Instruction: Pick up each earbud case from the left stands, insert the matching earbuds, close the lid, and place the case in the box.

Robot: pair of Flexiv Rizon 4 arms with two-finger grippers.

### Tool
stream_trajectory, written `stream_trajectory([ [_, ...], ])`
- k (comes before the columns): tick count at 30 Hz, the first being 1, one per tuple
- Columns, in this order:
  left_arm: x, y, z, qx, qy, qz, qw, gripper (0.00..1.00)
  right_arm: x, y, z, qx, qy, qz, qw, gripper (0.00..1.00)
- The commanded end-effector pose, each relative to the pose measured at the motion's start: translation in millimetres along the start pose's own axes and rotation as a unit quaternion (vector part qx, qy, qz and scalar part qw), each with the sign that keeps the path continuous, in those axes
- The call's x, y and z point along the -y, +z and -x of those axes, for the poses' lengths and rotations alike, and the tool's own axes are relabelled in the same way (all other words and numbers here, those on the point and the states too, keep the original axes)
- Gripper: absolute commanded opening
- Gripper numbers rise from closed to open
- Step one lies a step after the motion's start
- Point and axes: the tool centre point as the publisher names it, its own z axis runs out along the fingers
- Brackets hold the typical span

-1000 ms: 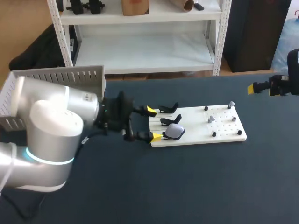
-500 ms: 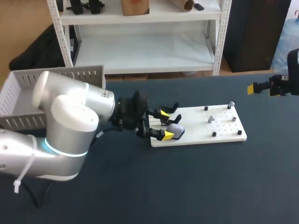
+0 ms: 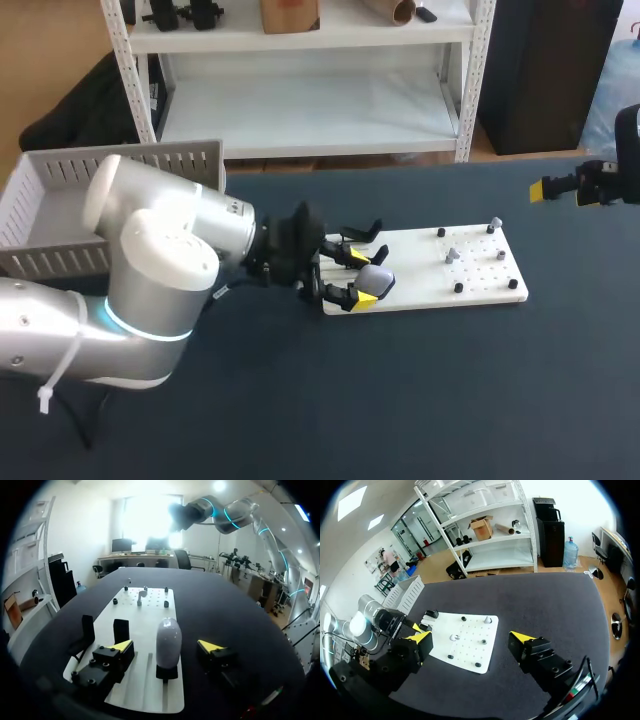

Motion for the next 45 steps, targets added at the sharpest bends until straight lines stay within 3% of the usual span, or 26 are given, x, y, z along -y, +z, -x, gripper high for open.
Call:
stream_trajectory([
  [1, -5.5, 7, -1.7, -0.005, -0.003, -0.003, 1.000, 0.78, 0, 0, 0, 0.000, 0.000, 0.001, 1.000, 1.00],
  [9, -4.6, 7, -3.1, 0.007, -0.011, -0.007, 1.000, 0.64, 0, 0, 0, 0.000, 0.000, 0.001, 1.000, 1.00],
  [29, 0.4, 1, -2.0, 0.026, -0.006, -0.012, 1.000, 0.68, 0, 0, 0, 0.000, 0.000, 0.001, 1.000, 1.00],
  [35, 1.4, -1, -2.3, 0.030, -0.003, -0.014, 0.999, 0.62, 0, 0, 0, 0.000, 0.000, 0.001, 1.000, 1.00],
  [45, 5.5, -10, 0.0, 0.042, 0.009, -0.006, 0.999, 0.74, 0, 0, 0, 0.000, 0.000, 0.001, 1.000, 1.00],
])
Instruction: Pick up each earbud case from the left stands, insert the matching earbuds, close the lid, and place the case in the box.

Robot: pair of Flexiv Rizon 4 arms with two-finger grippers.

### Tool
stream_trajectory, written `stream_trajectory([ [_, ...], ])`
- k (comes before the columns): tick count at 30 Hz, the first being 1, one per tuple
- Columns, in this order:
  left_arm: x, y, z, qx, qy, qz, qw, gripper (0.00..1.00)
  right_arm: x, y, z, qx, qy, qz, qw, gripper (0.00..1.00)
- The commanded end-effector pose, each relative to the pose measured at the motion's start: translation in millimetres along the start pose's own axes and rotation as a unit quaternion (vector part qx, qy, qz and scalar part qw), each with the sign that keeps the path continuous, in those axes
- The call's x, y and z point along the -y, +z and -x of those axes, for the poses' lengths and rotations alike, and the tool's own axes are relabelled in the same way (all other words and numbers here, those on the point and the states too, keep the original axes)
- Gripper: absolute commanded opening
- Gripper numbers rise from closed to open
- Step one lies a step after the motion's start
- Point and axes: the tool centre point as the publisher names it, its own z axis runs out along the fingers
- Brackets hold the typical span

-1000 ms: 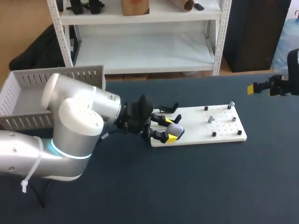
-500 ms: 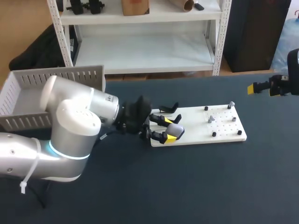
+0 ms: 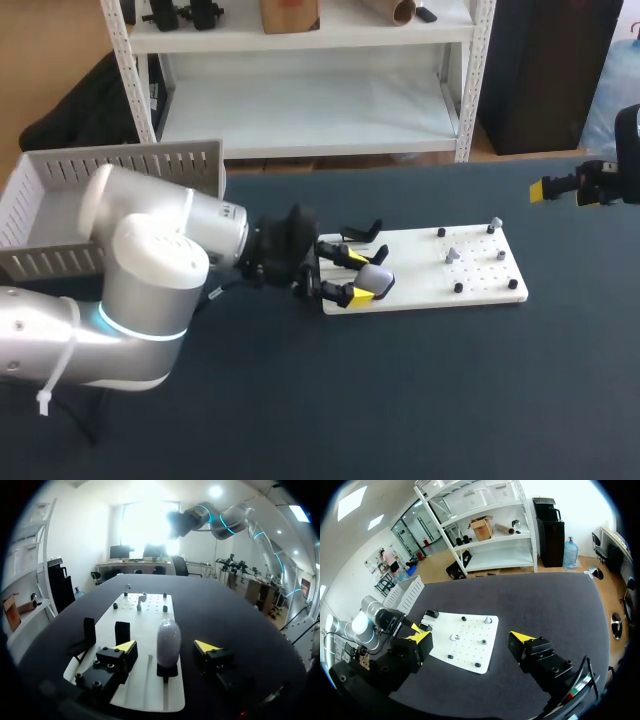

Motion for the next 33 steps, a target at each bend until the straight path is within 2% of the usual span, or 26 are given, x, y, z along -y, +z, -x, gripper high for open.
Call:
stream_trajectory([
  [1, 5.7, -3, -1.7, 0.005, 0.002, 0.005, 1.000, 0.74, 0, 0, 0, 0.000, 0.000, 0.001, 1.000, 1.00],
  [7, 4.9, 0, -4.3, 0.002, 0.000, 0.002, 1.000, 0.70, 0, 0, 0, 0.000, 0.000, 0.001, 1.000, 1.00],
  [12, 6.1, 3, -1.7, 0.005, 0.000, -0.002, 1.000, 0.61, 0, 0, 0, 0.000, 0.000, 0.001, 1.000, 1.00],
  [21, 3.4, 8, -1.5, 0.005, -0.002, -0.005, 1.000, 0.54, 0, 0, 0, 0.000, 0.000, 0.001, 1.000, 1.00],
  [33, 2.3, 8, -5.1, 0.007, -0.008, -0.004, 1.000, 0.50, 0, 0, 0, 0.000, 0.000, 0.001, 1.000, 1.00],
])
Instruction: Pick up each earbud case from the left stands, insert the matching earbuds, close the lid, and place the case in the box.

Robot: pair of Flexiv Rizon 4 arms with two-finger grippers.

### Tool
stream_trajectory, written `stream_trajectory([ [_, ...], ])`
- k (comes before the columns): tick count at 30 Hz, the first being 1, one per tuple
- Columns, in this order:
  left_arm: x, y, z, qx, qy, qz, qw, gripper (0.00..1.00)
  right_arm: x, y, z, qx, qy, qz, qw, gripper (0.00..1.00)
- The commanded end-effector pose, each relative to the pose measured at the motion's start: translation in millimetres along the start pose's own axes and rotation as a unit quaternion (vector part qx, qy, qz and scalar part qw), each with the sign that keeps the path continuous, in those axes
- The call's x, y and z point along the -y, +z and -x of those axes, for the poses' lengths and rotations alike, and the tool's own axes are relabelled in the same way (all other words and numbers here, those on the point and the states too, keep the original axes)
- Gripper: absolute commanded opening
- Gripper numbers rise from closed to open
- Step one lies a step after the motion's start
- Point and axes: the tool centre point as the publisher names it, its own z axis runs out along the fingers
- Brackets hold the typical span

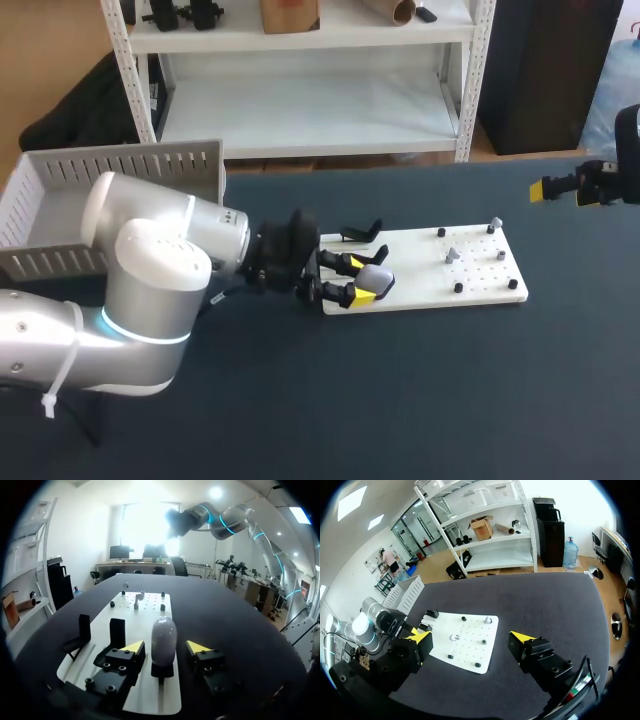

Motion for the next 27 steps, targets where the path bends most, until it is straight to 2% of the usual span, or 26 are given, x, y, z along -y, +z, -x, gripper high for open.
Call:
stream_trajectory([
  [1, -2.2, 1.1, -0.4, 0.005, 0.000, -0.001, 1.000, 0.49, 0.5, -0.2, 0.1, 0.000, 0.000, 0.001, 1.000, 1.00],
  [18, -3.7, 4.1, 0.3, 0.012, -0.002, -0.010, 1.000, 0.47, 0.5, -0.2, 0.1, 0.000, 0.000, 0.001, 1.000, 1.00],
  [27, -3.8, 4.1, 2.0, 0.015, 0.000, -0.011, 1.000, 0.42, 0.5, -0.2, 0.1, 0.000, 0.000, 0.001, 1.000, 1.00],
])
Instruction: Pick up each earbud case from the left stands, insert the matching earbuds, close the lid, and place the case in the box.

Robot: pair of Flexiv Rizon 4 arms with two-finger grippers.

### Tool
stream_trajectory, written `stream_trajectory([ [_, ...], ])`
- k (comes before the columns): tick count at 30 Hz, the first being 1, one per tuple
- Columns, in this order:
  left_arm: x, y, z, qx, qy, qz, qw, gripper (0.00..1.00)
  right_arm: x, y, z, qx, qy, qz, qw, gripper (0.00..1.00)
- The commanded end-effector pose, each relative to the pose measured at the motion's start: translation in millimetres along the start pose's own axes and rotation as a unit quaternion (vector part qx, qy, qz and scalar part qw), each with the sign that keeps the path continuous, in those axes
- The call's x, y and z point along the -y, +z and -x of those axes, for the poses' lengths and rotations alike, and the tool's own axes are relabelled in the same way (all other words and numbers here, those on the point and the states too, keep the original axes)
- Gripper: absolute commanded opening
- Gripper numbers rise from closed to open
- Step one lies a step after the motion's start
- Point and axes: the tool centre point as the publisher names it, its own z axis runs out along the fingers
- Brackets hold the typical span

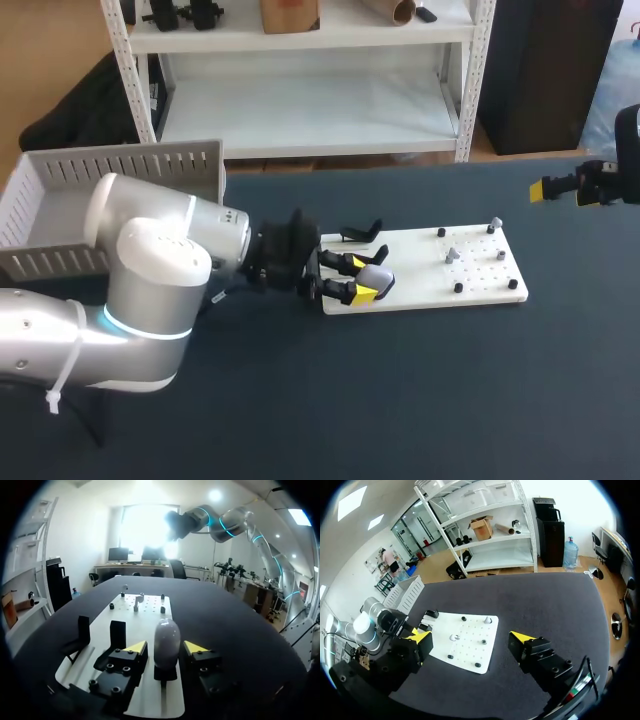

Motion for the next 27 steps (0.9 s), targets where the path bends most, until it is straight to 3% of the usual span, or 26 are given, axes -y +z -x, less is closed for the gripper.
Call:
stream_trajectory([
  [1, -1.5, 1.3, -0.8, 0.002, 0.001, -0.002, 1.000, 0.41, 0.5, -0.2, 0.1, 0.000, 0.000, 0.001, 1.000, 1.00],
  [22, -2.2, 1.8, -1.9, 0.004, -0.003, -0.006, 1.000, 0.24, 0.5, -0.2, 0.1, 0.000, 0.000, 0.001, 1.000, 1.00],
  [27, -1.7, 1.9, -1.2, 0.005, -0.002, -0.008, 1.000, 0.13, 0.5, -0.2, 0.1, 0.000, 0.000, 0.001, 1.000, 1.00],
])
